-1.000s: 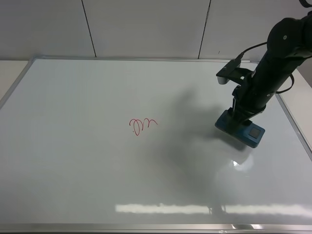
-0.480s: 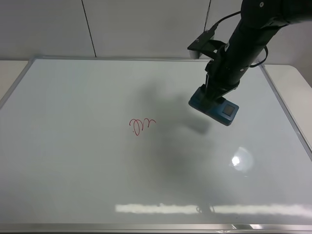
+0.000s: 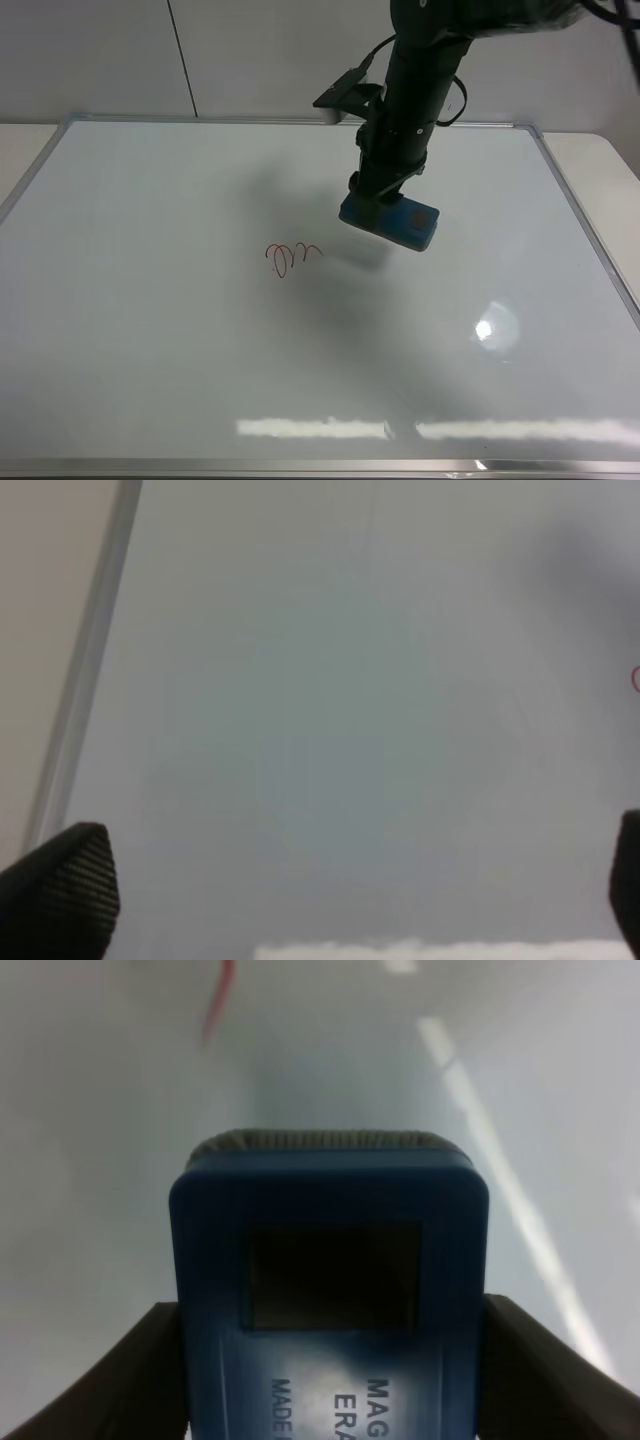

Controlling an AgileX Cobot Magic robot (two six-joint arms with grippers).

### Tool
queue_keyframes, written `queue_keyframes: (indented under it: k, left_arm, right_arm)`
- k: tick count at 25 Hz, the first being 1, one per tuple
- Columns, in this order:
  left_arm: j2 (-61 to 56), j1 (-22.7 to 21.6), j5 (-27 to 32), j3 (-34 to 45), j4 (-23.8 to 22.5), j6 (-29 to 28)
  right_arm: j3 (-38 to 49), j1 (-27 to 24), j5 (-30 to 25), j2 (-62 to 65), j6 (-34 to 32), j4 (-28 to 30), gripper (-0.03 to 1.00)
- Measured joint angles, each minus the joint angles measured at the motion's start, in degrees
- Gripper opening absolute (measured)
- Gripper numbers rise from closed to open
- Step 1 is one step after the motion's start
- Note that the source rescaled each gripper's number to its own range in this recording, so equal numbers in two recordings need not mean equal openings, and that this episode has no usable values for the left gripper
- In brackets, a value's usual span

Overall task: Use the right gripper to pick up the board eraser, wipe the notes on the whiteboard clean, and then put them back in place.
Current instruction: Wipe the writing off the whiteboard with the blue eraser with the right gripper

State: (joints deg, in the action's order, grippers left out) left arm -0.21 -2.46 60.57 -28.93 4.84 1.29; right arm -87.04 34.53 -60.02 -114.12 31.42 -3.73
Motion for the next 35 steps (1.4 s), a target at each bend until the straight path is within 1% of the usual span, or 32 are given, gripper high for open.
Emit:
queue_keyframes:
  k: [6,11,18,23,26,35]
  left_arm:
    - [0.0,0.0,0.0,0.0,0.0,0.0]
    - [0.0,0.0,0.0,0.0,0.0,0.0]
    - [0.0,0.0,0.0,0.0,0.0,0.0]
    - [0.0,0.0,0.0,0.0,0.0,0.0]
    - [0.0,0.0,0.0,0.0,0.0,0.0]
    - [0.0,0.0,0.0,0.0,0.0,0.0]
  right_arm:
    - [-6.8,3.3,-0.5,-5.6,0.0,0.0,0.03]
    - [-9.9,5.0,-0.7,-8.9,0.0,-0.1,0.03]
    - [-10.2,6.5,0.7,-12.3,0.0,-0.1,0.03]
    - [-12.6,6.9,2.6,-15.4,-2.1,0.1,0.03]
    - [-14.1,7.2,2.6,-18.1,-2.4,0.1,0.03]
    - [-14.8,7.3,2.6,-19.4,-2.6,0.1,0.01]
